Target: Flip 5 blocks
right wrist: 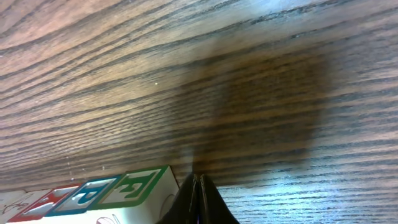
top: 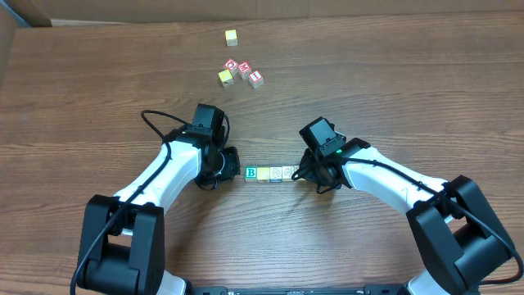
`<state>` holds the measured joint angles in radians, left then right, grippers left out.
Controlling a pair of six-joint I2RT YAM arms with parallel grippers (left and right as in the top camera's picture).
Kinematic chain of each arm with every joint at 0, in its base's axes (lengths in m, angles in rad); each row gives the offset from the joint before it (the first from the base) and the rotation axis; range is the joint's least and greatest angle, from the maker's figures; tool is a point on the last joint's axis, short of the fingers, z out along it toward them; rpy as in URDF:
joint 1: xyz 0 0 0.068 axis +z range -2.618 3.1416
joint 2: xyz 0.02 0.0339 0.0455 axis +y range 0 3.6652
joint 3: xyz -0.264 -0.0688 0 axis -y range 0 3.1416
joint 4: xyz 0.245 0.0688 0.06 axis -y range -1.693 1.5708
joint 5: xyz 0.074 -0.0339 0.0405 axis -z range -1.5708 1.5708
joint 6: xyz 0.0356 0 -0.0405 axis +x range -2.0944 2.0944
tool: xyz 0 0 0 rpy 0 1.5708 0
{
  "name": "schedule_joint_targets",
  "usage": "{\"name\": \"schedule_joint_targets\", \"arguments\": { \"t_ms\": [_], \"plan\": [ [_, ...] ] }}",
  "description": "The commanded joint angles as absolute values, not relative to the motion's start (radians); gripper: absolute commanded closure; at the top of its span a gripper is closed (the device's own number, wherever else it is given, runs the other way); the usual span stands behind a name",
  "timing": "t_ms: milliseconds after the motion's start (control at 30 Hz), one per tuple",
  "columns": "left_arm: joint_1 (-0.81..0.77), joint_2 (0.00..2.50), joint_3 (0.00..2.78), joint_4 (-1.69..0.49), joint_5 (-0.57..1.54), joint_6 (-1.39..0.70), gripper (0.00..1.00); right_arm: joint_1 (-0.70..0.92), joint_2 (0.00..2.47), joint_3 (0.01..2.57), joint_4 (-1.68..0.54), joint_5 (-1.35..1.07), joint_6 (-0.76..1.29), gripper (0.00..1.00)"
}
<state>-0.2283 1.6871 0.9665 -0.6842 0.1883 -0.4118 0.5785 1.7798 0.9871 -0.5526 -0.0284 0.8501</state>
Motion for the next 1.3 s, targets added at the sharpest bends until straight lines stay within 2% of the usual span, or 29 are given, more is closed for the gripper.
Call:
{"name": "schedule_joint_targets", "arguments": {
  "t_ms": [0, 1267],
  "plan": [
    [-0.231, 1.695, 0.956, -0.68, 0.204, -0.408, 0.96, 0.584, 1.782, 0.981, -0.547, -0.047, 0.838, 0.96],
    [-0.284, 1.695, 0.923, -0.595, 0.183, -0.435, 0.96, 0.584, 1.782, 0.981, -0.547, -0.047, 0.837, 0.96]
  ]
}}
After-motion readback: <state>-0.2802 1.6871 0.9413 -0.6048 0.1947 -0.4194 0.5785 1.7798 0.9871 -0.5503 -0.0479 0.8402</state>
